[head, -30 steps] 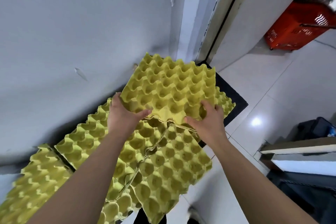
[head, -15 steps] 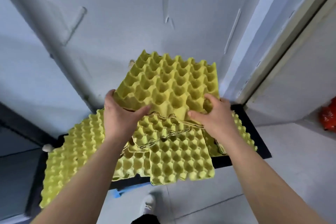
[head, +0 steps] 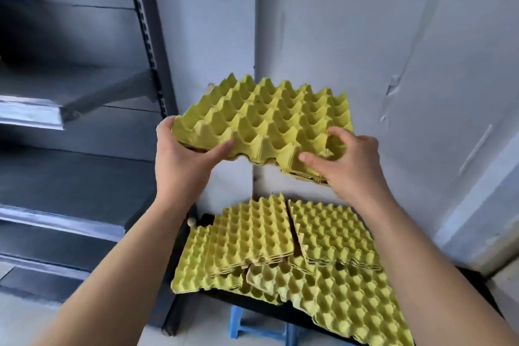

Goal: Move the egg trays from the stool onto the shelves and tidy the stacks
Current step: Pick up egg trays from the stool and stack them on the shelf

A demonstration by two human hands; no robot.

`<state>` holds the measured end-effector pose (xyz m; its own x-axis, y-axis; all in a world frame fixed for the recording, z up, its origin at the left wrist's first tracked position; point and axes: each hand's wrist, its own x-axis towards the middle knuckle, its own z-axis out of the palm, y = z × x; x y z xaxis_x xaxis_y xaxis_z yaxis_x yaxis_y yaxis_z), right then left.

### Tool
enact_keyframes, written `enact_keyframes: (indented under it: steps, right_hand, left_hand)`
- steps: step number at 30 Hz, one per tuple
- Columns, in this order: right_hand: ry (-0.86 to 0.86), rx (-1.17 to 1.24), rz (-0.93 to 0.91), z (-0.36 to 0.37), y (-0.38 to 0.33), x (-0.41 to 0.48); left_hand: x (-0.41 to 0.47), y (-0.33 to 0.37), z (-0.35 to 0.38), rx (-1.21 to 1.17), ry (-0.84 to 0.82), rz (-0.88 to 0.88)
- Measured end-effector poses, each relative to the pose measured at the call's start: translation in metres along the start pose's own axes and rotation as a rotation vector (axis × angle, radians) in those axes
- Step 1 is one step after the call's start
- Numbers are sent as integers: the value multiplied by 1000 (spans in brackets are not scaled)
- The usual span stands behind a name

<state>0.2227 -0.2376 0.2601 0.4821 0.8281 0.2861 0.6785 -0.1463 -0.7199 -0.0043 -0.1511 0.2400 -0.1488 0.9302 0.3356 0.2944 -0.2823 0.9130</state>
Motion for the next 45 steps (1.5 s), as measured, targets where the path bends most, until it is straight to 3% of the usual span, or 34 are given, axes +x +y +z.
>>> enact_keyframes:
  steps: [7, 20, 31, 39, 45]
  right_hand:
    - [2, 91, -181, 62, -141, -7]
    - [-127, 91, -270, 223, -339, -7]
    - [-187, -8, -265, 356, -425, 55]
    - [-177, -73, -206, 424, -452, 78]
    - [-136, -126, -110, 454, -456, 79]
  left_hand:
    - [58, 4, -143, 6, 153, 72]
    - [174, -54, -348, 108, 249, 28]
    - [310, -130, -414, 149, 209, -54]
    - [386, -178, -436, 199, 65, -89]
    - [428, -202, -440, 427, -30, -106]
